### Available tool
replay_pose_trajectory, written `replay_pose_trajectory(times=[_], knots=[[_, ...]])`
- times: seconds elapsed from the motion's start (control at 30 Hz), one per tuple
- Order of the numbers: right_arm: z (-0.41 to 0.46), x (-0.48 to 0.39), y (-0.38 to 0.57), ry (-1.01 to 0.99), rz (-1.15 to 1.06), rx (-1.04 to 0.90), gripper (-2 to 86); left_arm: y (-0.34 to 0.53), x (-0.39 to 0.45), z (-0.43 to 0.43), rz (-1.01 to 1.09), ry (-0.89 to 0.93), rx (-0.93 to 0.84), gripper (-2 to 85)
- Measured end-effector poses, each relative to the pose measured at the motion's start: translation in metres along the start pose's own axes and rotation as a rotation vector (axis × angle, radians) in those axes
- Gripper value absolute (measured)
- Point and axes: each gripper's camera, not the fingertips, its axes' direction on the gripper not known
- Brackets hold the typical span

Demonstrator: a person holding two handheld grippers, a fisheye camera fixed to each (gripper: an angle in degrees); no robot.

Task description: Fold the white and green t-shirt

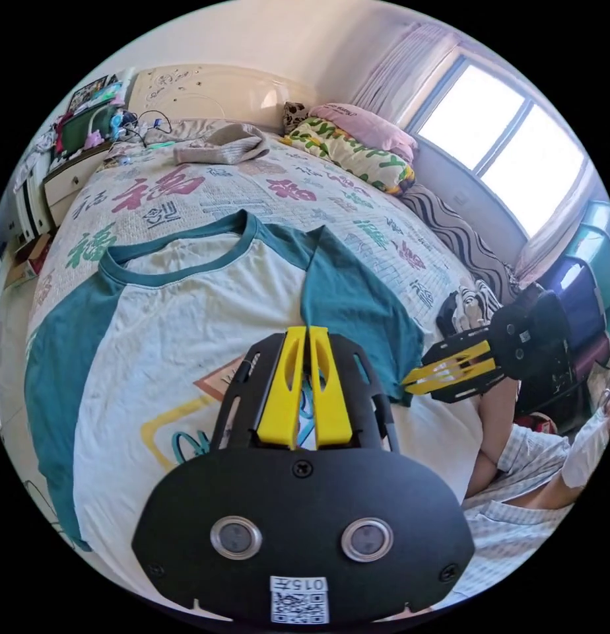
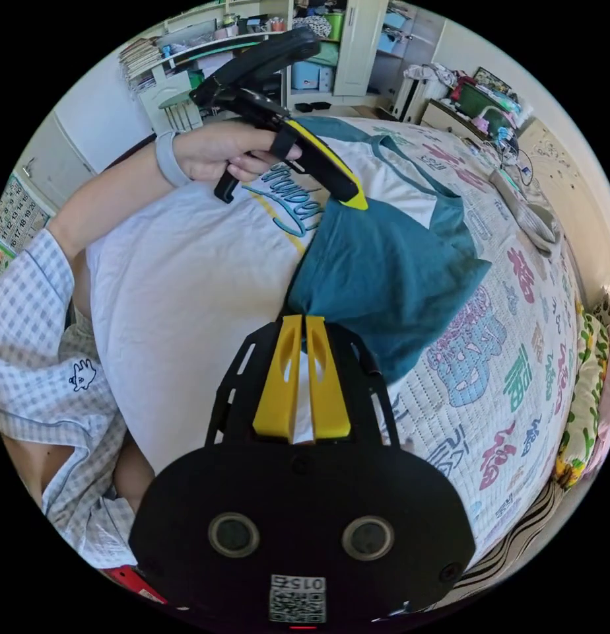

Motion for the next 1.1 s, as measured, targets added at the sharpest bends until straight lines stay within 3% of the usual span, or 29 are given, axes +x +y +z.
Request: replay_pose_trajectory(times=[0.17, 0.33, 0.47, 0.53, 0.7, 0.77, 0.97, 1.03, 1.1], knots=[[-0.006, 0.018, 0.012, -0.156, -0.028, 0.071, -0.1, 0.023, 0.015, -0.038, 0.031, 0.0, 0.059, 0.8], [-0.01, 0.03, 0.014, -0.211, -0.007, 0.099, 3.9, 0.033, 0.012, -0.021, 0.044, -0.138, -0.143, 5.4], [-0.031, 0.075, 0.033, -0.129, 0.326, 0.301, 5.9, 0.027, 0.022, -0.045, 0.077, -0.132, -0.026, 7.0], [-0.019, 0.088, 0.033, -0.101, 0.416, 0.291, 6.8, 0.021, 0.036, -0.046, 0.123, -0.077, -0.009, 7.2], [0.049, 0.094, -0.002, -0.101, 0.421, 0.027, 8.7, 0.029, 0.103, -0.002, 0.376, 0.133, -0.196, 8.7], [0.055, 0.089, -0.006, -0.062, 0.402, 0.024, 7.7, 0.039, 0.116, 0.012, 0.428, 0.107, -0.261, 8.4], [0.076, 0.102, -0.004, -0.156, 0.463, 0.045, 5.4, 0.052, 0.119, 0.0, 0.464, -0.026, -0.222, 7.3], [0.078, 0.094, -0.006, -0.14, 0.428, 0.057, 6.0, 0.052, 0.111, -0.015, 0.416, -0.003, -0.213, 7.5], [0.074, 0.085, -0.008, -0.082, 0.423, 0.103, 5.8, 0.065, 0.085, -0.068, 0.318, 0.073, -0.069, 7.8]])
